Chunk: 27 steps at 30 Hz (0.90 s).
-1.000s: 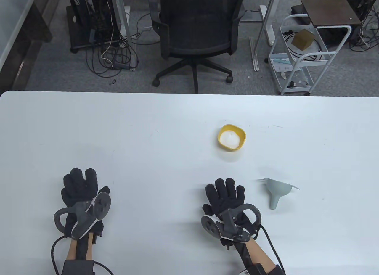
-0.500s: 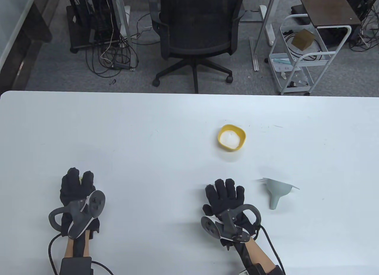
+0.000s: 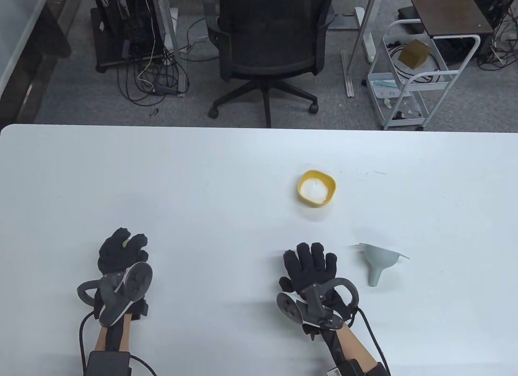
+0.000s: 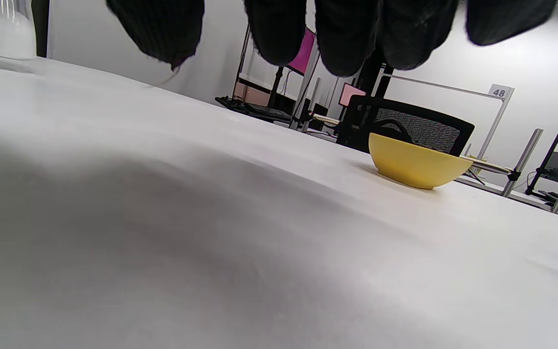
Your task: Unscrew the press dispenser and pour salt into it
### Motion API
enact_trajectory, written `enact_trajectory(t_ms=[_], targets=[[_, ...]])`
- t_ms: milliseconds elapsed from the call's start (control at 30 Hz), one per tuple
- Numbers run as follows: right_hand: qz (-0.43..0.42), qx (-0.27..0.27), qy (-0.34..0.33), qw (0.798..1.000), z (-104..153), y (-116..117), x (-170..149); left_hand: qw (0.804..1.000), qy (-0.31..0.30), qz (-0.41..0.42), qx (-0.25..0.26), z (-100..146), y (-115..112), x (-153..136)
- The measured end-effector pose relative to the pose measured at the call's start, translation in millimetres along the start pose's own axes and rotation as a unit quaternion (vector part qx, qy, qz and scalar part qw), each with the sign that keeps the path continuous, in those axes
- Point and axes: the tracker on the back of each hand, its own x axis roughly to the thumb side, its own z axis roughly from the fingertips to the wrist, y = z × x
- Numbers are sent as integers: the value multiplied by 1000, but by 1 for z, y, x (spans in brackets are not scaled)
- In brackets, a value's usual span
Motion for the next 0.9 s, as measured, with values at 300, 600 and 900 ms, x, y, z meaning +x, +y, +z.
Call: enact_trajectory(t_ms=[300, 600, 900], targets=[[-7, 14, 18, 1000, -2, 6, -11, 978, -196, 46, -48, 0, 8, 125], [-18, 15, 30, 999, -1, 8, -18, 954, -274, 96, -73, 2, 5, 196], [-20, 16, 31, 999, -2, 10, -19, 944, -306, 98, -75, 9, -2, 203]])
